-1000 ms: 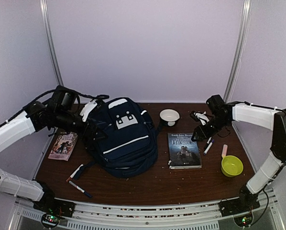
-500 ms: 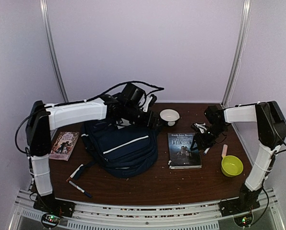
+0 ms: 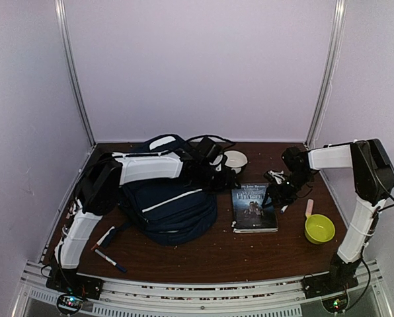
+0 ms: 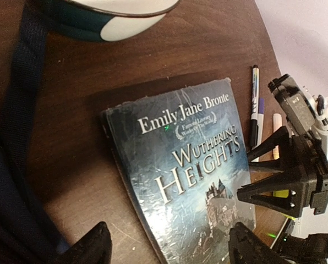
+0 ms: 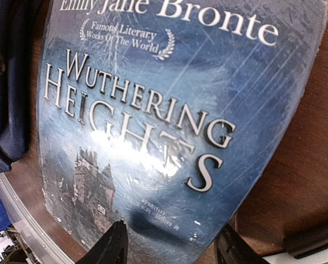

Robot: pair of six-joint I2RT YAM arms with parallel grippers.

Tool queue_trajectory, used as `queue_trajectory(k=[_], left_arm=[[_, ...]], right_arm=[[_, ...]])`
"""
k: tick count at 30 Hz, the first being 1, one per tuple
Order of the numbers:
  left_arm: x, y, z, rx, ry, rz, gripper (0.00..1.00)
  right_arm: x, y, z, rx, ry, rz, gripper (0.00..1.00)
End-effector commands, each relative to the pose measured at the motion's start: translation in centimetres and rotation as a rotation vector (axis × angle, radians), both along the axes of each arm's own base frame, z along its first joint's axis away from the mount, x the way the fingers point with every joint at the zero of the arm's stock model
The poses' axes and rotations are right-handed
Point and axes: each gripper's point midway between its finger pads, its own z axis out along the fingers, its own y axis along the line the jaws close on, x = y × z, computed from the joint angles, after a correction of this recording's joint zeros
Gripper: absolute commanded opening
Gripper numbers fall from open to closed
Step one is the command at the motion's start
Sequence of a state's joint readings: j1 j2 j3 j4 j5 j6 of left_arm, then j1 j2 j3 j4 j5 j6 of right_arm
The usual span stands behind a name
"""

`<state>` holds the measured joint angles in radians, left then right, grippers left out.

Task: Pack the student bag
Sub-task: Pick up the book at the center of the board.

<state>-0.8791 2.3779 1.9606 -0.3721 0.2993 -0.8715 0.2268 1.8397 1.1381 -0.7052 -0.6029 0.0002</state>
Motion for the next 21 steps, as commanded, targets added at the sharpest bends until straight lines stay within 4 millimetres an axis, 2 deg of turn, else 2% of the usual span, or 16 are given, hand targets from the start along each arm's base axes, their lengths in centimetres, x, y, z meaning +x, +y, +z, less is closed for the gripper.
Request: queue_trajectory(k=[1,4,8,17,21], left_arm=[[-0.3,-0.6,-0.2,0.001,0.062,0.036,0.75],[-0.9,-0.8,-1.8,0.006,0.117,0.035,0.75],[-1.5,-1.5,-3.3,-0.006,0.167,0.010,0.70],[-2.4,-3.3,-3.7,-0.073,0.234,-0.053,0.68],[-2.7,-4.4,-2.5,-0.145,0.232,-0.094,0.66]], right_arm=[[-0.2,0.4,-0.6,0.031,0.042,-0.012,0.53],[-0.1,0.4,-0.7,0.033,0.044,-0.014,0.53],[-0.3,0.6,-0.9,0.044,0.058,-0.016,0.49],[-0.3,1.5,-1.4,0.100,0.087,-0.022,0.43],[-0.5,1.9,-2.0,0.111,0.113,-0.020,0.43]])
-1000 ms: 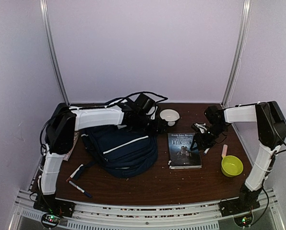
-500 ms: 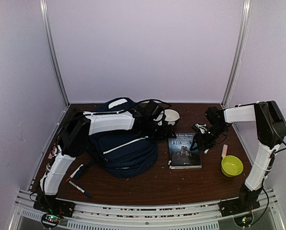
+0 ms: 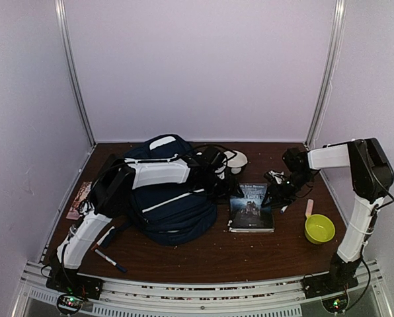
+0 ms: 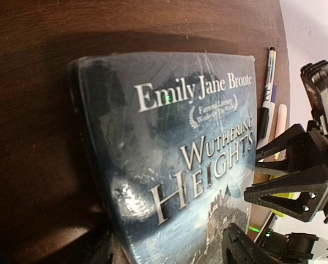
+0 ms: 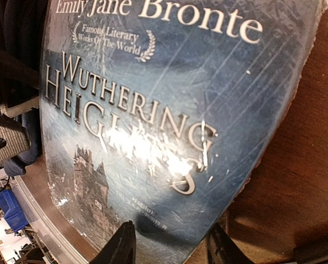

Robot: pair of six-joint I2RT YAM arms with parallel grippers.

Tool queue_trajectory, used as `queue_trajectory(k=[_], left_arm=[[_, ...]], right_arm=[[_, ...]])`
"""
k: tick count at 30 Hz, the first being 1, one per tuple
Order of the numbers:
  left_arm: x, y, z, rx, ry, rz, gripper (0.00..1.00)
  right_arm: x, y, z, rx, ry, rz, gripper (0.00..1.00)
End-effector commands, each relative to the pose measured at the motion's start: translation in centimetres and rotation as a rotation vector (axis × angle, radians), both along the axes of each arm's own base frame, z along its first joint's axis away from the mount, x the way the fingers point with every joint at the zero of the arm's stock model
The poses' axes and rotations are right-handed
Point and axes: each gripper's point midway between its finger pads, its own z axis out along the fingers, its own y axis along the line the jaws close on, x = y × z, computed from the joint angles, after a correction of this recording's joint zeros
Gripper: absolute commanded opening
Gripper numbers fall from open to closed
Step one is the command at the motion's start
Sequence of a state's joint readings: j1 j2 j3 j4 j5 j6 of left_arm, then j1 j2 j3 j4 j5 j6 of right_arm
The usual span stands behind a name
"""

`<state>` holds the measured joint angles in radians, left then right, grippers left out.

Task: Pack the student bag
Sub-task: Pick up the book at the center of the board.

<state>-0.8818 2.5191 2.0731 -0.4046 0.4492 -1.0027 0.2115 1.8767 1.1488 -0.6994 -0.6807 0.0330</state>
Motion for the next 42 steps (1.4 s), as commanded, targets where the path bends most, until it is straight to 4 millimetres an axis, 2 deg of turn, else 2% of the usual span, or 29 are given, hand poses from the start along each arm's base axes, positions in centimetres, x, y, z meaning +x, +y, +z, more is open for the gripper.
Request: queue_trajectory(k=[1,4,7,8,10,13,16,18,23,27,28,30,34,37,42], left_arm=[[-1.1,-2.6,2.0,-0.128,0.003,-0.076,0.65],[-1.0,-2.7,4.5,-0.151,-0.059,-0.089,0.64],[-0.9,-2.8,8.2,-0.177,-0.165,-0.101,0.63],[-0.9,-3.0,10.0,-0.206,-0.211,-0.110,0.63],[-1.3,-3.4,12.2,-0.263,-0.275,-0.134,0.63],[-2.3,-4.4,13.7,-0.372,-0.311,-0.180,0.62],[-2.5,-4.6,12.1,-0.381,-0.265,-0.172,0.61],[-2.8,-4.6,11.8,-0.410,-0.245,-0.167,0.61],[-3.2,-3.4,13.4,-0.404,-0.278,-0.152,0.60],[-3.5,-1.7,14.7,-0.345,-0.316,-0.136,0.60],[-3.6,-1.1,14.5,-0.314,-0.312,-0.127,0.60],[-3.6,0.6,13.0,-0.217,-0.288,-0.084,0.60],[-3.9,4.4,8.5,-0.062,-0.183,-0.008,0.62],[-4.0,6.1,7.3,-0.068,-0.144,0.034,0.62],[-3.7,8.9,5.9,0.029,-0.107,0.104,0.65]], right_arm=[[-0.6,1.3,-1.9,0.041,0.062,0.014,0.44],[-0.6,1.4,-2.2,0.039,0.069,0.014,0.44],[-0.6,1.4,-2.2,0.039,0.067,0.015,0.45],[-0.6,1.4,-2.3,0.039,0.068,0.015,0.45],[-0.6,1.4,-2.3,0.041,0.070,0.014,0.45],[-0.6,1.6,-2.4,0.054,0.077,0.012,0.45],[-0.8,2.1,-2.4,0.091,0.090,0.020,0.47],[-0.8,2.8,-2.1,0.138,0.096,0.024,0.48],[-1.2,4.7,-1.7,0.205,0.113,0.060,0.48],[-1.3,6.7,-1.2,0.215,0.087,0.110,0.48],[-1.2,7.2,-1.0,0.217,0.081,0.117,0.48],[-1.0,8.1,-0.8,0.217,0.071,0.128,0.48],[-0.1,9.3,-1.0,0.210,0.063,0.125,0.48],[0.2,9.9,-1.5,0.205,0.071,0.120,0.47],[-0.2,10.1,-2.4,0.191,0.090,0.123,0.47]])
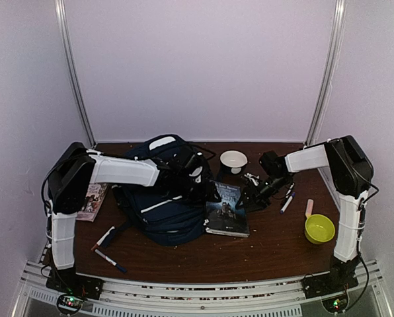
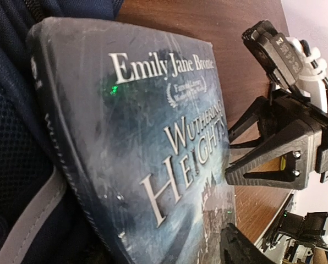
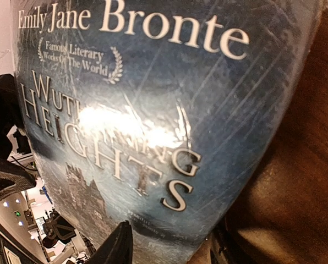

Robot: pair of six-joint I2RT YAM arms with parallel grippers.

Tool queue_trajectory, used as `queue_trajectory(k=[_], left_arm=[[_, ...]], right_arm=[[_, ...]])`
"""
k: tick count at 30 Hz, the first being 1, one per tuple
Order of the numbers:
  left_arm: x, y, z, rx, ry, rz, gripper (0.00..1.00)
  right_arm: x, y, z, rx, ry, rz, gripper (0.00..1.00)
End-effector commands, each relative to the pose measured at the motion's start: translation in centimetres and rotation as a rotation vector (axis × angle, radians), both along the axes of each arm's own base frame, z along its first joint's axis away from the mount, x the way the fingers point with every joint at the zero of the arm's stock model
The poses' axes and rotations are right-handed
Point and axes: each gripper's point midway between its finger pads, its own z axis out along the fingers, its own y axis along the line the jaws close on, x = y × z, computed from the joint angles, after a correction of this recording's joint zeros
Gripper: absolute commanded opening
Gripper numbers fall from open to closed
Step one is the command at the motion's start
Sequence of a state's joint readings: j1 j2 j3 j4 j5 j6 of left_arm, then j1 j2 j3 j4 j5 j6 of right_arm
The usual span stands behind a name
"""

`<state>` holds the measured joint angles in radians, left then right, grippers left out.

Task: Pack the student bag
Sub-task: Pick up the book at the center of the board, then pass from the left arm to the right

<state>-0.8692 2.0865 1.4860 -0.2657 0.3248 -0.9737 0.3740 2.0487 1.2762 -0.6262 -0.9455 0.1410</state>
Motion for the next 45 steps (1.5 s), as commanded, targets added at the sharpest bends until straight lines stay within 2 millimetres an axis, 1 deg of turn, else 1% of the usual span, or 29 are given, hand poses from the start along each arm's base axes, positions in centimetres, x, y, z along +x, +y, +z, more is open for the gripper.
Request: queue_trajectory(k=[1,3,5,8,9,12,15,17,19,21,24,26,28,30,33,35,37,39,41,44,45], left_arm=[[0.1,0.5,2.7,-0.033,-0.024,0.040,0.65],[-0.1,1.2,2.0,0.003,0.004,0.053,0.66],[-0.5,1.4,1.4,0.006,0.035,0.055,0.68],[-1.0,1.4,-0.2,-0.001,0.101,0.057,0.71],[-1.0,1.1,-0.4,-0.021,0.107,0.047,0.72],[-0.7,-1.0,0.8,-0.139,0.083,-0.001,0.71],[-0.2,-2.3,2.8,-0.220,0.038,-0.028,0.64],[0.1,-2.8,4.6,-0.275,-0.003,-0.040,0.57],[0.3,-2.7,5.2,-0.287,-0.022,-0.035,0.51],[0.3,-2.4,5.3,-0.282,-0.023,-0.024,0.45],[0.1,-1.5,5.3,-0.269,-0.011,-0.001,0.32],[0.0,-1.1,5.8,-0.276,-0.019,0.011,0.24],[-0.1,-0.7,6.4,-0.285,-0.033,0.014,0.18],[-0.1,-0.5,7.5,-0.305,-0.064,0.009,0.13],[-0.3,-0.6,9.7,-0.367,-0.126,-0.017,0.06],[-0.5,-0.8,11.7,-0.434,-0.170,-0.050,0.04],[-0.8,-0.8,14.3,-0.508,-0.233,-0.077,0.00],[-1.0,-0.6,16.7,-0.559,-0.305,-0.105,0.00],[-0.9,-0.2,19.0,-0.590,-0.380,-0.117,0.00],[-0.3,0.8,22.2,-0.619,-0.492,-0.114,0.00],[0.0,1.2,23.4,-0.634,-0.531,-0.105,0.00]], right_arm=[[0.6,0.4,-2.8,-0.061,-0.031,0.001,0.47],[0.6,0.4,-2.9,-0.064,-0.028,0.002,0.47],[0.6,0.4,-3.0,-0.067,-0.027,0.002,0.47],[0.5,0.4,-3.1,-0.067,-0.027,0.003,0.47],[0.5,0.4,-3.2,-0.069,-0.028,0.003,0.47],[0.5,0.5,-3.5,-0.068,-0.022,0.004,0.47],[0.4,0.5,-3.7,-0.068,-0.012,0.002,0.47],[0.4,0.5,-3.6,-0.067,-0.016,0.004,0.47],[0.5,0.5,-3.4,-0.068,-0.024,0.006,0.47],[0.4,0.4,-3.2,-0.070,-0.030,0.009,0.47],[0.1,0.1,-2.4,-0.072,-0.043,0.016,0.47],[0.0,-0.3,-1.3,-0.069,-0.067,0.021,0.47],[0.0,-0.9,0.1,-0.065,-0.094,0.020,0.48],[-0.1,-1.7,1.8,-0.058,-0.133,0.018,0.51],[-0.2,-3.0,4.9,-0.026,-0.218,0.015,0.53],[-0.7,-3.4,7.2,0.013,-0.275,0.030,0.54],[-1.1,-3.8,9.6,0.057,-0.334,0.036,0.55],[-1.3,-4.0,11.8,0.101,-0.401,0.041,0.56],[-1.0,-4.2,14.1,0.131,-0.471,0.027,0.56],[-0.6,-3.8,17.4,0.209,-0.572,-0.004,0.57],[-0.2,-3.5,19.2,0.253,-0.633,-0.021,0.58]])
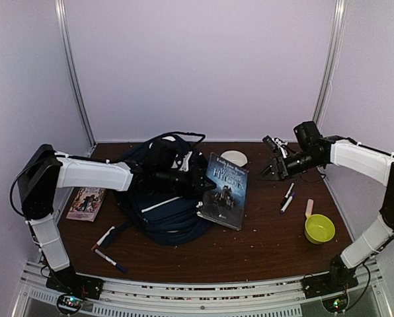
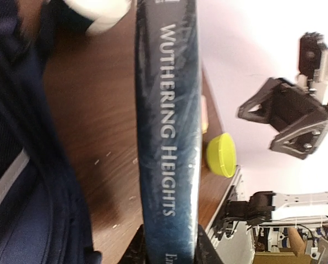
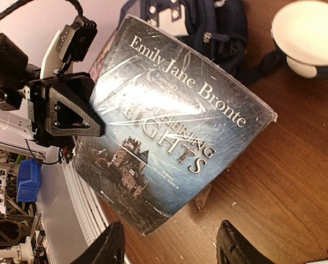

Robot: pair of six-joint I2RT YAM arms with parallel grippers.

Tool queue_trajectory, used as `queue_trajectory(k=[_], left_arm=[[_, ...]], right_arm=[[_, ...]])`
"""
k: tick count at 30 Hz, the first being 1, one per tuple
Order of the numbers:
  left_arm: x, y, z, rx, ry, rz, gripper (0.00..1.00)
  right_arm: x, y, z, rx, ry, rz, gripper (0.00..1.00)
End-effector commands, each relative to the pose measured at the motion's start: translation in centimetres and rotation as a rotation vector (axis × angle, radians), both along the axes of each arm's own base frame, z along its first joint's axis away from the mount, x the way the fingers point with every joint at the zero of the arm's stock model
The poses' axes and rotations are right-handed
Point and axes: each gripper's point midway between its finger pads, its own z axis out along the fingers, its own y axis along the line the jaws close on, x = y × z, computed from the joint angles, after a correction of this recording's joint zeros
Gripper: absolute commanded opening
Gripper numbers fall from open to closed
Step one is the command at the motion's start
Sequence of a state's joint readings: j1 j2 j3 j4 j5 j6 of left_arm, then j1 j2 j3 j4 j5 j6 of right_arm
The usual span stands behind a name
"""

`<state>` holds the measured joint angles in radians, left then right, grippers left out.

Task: Pack the student bag
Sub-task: Pass from the left arm to the right

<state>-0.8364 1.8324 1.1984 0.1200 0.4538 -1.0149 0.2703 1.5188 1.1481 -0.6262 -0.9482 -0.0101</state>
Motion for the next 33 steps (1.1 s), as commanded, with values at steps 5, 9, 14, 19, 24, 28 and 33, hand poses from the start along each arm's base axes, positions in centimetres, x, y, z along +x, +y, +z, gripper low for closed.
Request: queue_trajectory(k=[5,9,14,19,24,28,33], left_arm=[[3.0,3.0,19.6,-0.422,-0.523,0.100,0.00],[3.1,4.9,22.9,-0.556,-0.592,0.166,0.00],[2.7,6.6,24.4,-0.663,-0.622,0.207,0.00],[2.5,7.4,24.4,-0.730,-0.593,0.204,0.00],[2.3,7.8,24.4,-0.753,-0.586,0.200,0.00],[2.3,8.1,24.6,-0.765,-0.592,0.206,0.00],[2.1,9.0,24.9,-0.810,-0.611,0.236,0.00]], right_arm=[[1.2,1.4,9.3,0.289,-0.250,-0.050,0.66],[1.9,2.1,12.3,0.387,-0.278,-0.035,0.74],[2.9,3.3,13.3,0.480,-0.210,-0.025,0.77],[1.9,6.1,13.8,0.553,-0.159,0.053,1.00],[1.4,8.1,11.8,0.506,-0.110,0.068,1.00],[0.7,8.5,12.3,0.571,-0.131,0.077,1.00],[-1.0,9.1,13.9,0.687,-0.081,0.155,0.91]])
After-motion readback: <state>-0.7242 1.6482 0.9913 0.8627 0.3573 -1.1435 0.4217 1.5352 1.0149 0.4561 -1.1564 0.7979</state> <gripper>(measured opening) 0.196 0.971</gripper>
